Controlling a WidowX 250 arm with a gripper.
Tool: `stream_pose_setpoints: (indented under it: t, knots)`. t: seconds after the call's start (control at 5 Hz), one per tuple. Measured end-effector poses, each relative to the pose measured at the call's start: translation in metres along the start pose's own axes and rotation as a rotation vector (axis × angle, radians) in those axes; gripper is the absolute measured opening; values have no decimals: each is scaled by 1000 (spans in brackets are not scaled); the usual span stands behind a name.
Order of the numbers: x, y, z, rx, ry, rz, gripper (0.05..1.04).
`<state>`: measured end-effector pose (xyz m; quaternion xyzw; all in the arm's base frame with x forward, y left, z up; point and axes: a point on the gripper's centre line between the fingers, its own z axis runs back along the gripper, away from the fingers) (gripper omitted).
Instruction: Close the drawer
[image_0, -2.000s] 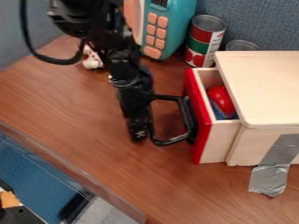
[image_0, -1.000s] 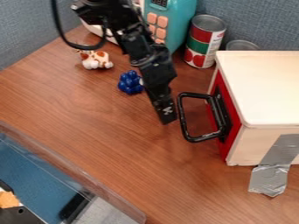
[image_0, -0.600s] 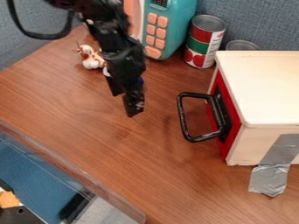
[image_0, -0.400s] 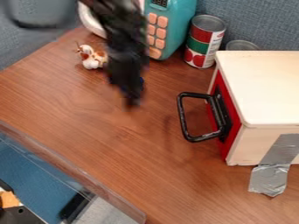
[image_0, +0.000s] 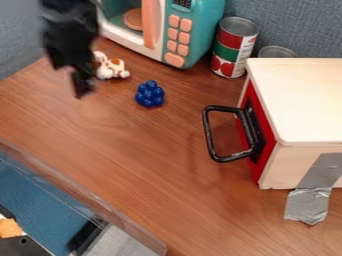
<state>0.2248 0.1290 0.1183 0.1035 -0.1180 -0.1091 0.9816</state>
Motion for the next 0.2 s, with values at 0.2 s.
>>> stream_pose_setpoints:
  t: [0.2]
  knots:
    - [-13,14,23,-29,110,25,999]
